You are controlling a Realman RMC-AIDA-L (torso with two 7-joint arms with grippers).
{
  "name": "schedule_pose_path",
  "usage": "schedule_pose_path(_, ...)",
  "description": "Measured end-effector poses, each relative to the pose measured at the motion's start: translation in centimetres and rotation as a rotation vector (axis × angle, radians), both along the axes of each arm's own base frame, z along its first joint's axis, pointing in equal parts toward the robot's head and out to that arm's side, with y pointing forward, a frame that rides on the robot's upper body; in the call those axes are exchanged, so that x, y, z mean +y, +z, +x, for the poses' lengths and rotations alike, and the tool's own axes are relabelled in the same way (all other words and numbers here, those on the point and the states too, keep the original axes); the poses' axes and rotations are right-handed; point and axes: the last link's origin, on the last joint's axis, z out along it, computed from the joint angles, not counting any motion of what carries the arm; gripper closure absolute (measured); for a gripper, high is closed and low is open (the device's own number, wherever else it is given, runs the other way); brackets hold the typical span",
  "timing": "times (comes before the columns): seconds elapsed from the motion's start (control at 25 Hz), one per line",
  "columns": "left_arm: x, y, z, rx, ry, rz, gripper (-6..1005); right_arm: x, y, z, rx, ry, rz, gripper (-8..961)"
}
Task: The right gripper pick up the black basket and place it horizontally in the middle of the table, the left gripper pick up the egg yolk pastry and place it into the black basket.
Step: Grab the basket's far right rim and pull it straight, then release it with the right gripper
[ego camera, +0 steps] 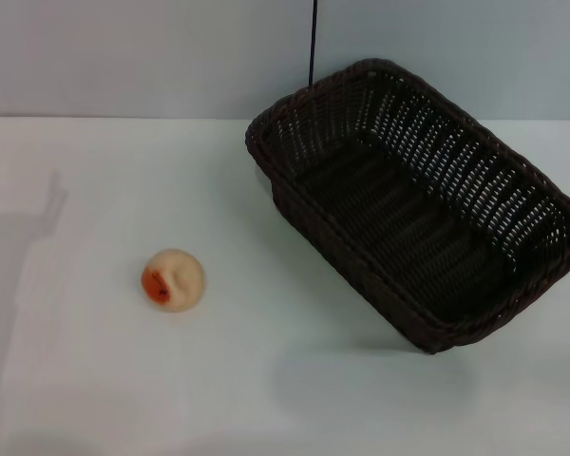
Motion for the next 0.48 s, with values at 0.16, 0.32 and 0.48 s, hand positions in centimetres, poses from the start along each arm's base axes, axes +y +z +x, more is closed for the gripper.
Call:
schedule_pose_path(0.16, 0.08, -0.02, 0.09, 0.000, -0.004, -0.001, 170, 0.09, -0.05, -0.07, -0.001, 0.003, -0.004, 276)
schedule_pose_path(0.32, 0.12, -0.18, 0.26, -0.002, -0.017, -0.014, 170, 0.16, -0.06, -0.11, -0.001, 0.005, -0.005, 281)
schedule_pose_path(0.48, 0.15, -0.28, 0.36, -0.010, -0.027, -0.026, 170, 0.23, -0.09, -0.17, -0.002, 0.008, -0.007, 285)
